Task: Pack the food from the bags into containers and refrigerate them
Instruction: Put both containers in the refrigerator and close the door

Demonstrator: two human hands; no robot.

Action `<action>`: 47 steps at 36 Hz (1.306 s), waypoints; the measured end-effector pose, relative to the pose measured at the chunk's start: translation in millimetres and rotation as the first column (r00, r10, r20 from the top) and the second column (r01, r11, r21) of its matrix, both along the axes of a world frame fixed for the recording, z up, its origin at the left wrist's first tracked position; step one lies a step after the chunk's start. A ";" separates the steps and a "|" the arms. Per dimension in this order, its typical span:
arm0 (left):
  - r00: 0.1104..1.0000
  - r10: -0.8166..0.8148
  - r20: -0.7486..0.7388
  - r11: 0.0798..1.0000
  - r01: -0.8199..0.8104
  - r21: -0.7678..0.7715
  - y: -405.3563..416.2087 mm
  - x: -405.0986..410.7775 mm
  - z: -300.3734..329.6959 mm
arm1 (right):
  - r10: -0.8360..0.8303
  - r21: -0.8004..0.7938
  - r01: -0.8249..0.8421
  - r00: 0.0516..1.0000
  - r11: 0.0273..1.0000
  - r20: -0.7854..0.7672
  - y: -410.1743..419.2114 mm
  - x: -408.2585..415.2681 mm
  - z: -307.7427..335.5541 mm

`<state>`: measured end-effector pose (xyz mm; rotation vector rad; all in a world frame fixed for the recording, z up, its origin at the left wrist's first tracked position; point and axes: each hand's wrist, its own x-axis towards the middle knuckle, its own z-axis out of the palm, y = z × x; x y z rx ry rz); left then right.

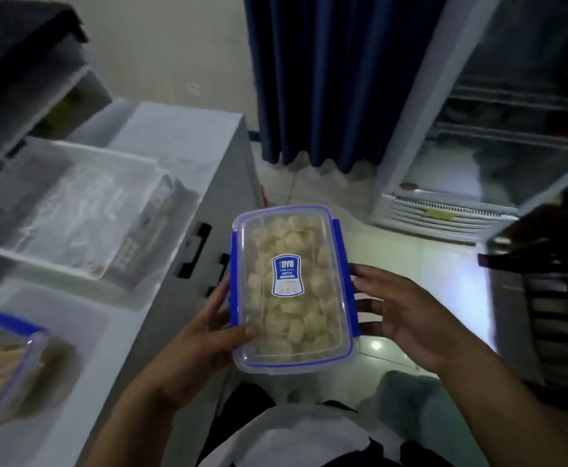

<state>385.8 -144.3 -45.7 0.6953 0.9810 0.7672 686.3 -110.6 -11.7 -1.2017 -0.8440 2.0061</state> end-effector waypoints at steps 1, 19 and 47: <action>0.999 -0.032 -0.014 0.999 0.032 -0.006 14.8 8.3 -0.9 | -0.047 -0.007 0.047 0.999 0.999 -0.007 1.7 10.6 -1.4; 0.922 -0.386 -0.024 0.923 0.386 0.005 280.5 125.2 -21.1 | -0.493 -0.079 0.507 0.857 0.858 0.154 147.2 102.3 4.3; 0.997 -0.034 -0.076 0.996 0.040 0.080 480.8 231.9 10.3 | -0.378 -0.168 -0.767 -0.479 0.619 0.792 552.6 254.2 73.8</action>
